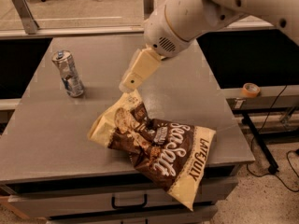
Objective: Pick redbull can
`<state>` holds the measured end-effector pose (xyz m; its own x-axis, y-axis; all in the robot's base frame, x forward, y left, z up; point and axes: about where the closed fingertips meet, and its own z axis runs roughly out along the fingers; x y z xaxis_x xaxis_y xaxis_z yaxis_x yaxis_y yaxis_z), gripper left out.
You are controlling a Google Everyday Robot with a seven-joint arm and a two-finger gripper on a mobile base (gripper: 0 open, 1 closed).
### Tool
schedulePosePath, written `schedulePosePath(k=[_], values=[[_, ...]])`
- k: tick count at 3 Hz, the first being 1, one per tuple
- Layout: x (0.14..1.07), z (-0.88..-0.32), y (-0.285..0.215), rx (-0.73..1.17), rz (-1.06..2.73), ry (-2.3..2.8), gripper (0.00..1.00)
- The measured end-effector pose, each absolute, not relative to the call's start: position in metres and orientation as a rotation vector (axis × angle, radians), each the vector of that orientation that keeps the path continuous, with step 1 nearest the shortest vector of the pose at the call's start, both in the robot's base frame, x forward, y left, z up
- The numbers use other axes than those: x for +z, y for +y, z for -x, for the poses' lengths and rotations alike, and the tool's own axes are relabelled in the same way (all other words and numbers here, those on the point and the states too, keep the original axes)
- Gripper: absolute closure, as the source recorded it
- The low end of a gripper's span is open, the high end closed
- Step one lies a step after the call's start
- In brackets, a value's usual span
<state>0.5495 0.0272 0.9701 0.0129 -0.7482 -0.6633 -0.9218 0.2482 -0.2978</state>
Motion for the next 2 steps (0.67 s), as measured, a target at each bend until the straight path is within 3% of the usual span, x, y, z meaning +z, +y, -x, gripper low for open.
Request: schedulePosePath(k=[2], values=[[0.961, -0.580, 0.069, 0.487, 1.444, 1.671, 0.00]])
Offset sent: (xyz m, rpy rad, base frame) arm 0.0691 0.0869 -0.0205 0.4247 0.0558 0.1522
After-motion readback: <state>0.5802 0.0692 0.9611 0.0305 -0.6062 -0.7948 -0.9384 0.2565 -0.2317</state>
